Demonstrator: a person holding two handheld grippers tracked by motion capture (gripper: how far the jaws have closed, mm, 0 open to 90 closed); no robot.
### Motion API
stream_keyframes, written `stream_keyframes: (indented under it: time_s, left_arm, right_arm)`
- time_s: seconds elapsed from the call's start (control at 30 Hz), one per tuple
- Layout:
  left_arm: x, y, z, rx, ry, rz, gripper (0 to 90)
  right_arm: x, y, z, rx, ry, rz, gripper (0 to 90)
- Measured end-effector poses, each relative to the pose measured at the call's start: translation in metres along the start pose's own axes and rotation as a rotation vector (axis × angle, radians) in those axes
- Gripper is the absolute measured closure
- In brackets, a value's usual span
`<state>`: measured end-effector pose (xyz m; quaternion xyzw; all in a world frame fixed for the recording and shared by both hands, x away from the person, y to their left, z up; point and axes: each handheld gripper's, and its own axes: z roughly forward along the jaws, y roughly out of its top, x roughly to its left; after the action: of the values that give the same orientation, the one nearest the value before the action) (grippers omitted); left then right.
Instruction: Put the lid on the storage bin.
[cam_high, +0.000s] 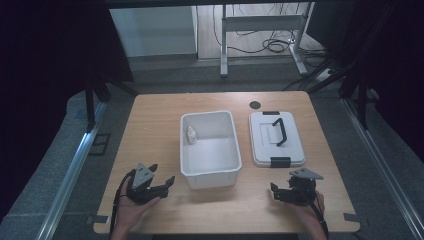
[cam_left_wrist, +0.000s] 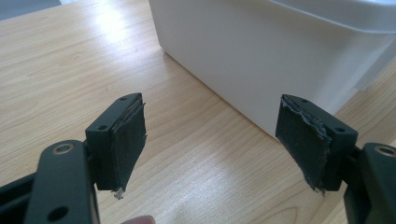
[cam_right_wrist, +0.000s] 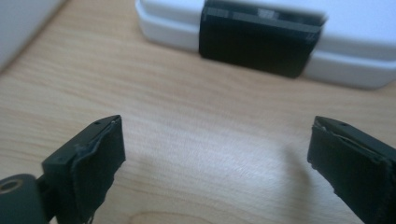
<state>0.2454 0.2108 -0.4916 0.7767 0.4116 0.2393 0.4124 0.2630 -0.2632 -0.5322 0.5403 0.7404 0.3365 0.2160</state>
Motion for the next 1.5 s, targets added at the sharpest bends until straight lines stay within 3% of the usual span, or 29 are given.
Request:
stream_keyframes:
  time_s: [0.1, 0.33, 0.43, 0.57, 0.67, 0.83, 0.87, 1.03, 1.27, 1.5]
  left_arm:
    - [0.0, -0.001, 0.001, 0.008, -0.003, 0.002, 24.6]
    - [0.0, -0.001, 0.002, 0.024, -0.016, -0.006, 24.8]
    - [0.0, -0.002, 0.003, 0.034, -0.012, -0.019, 24.9]
    - [-0.002, -0.003, 0.006, 0.05, -0.01, -0.018, 25.5]
    - [-0.002, -0.003, 0.007, 0.084, -0.021, -0.027, 25.8]
    - [-0.004, -0.004, 0.011, 0.104, -0.018, -0.031, 25.8]
    - [-0.004, -0.003, 0.011, 0.099, -0.018, -0.03, 25.8]
    - [0.0, -0.002, 0.008, 0.089, -0.021, -0.035, 26.1]
    - [0.003, -0.001, 0.004, 0.082, -0.015, -0.052, 26.3]
    - [0.005, -0.001, 0.004, 0.082, -0.012, -0.054, 26.3]
  right_arm:
    - [-0.001, 0.002, -0.007, -0.036, 0.022, 0.012, 6.1]
    - [-0.001, 0.002, -0.012, -0.054, 0.056, -0.003, 8.2]
    - [-0.002, 0.003, -0.012, -0.056, 0.072, 0.0, 8.2]
    - [-0.002, 0.003, -0.014, -0.065, 0.072, -0.035, 8.1]
    - [-0.003, 0.005, -0.014, -0.064, 0.088, -0.01, 8.0]
    - [-0.003, 0.011, -0.015, -0.051, 0.094, -0.009, 8.0]
    - [-0.006, 0.017, -0.017, -0.047, 0.106, 0.01, 8.1]
    - [-0.01, 0.034, -0.024, -0.024, 0.118, 0.015, 8.8]
    - [-0.013, 0.078, -0.044, -0.004, 0.115, -0.059, 17.3]
    - [-0.02, 0.109, -0.049, 0.026, 0.148, -0.061, 24.3]
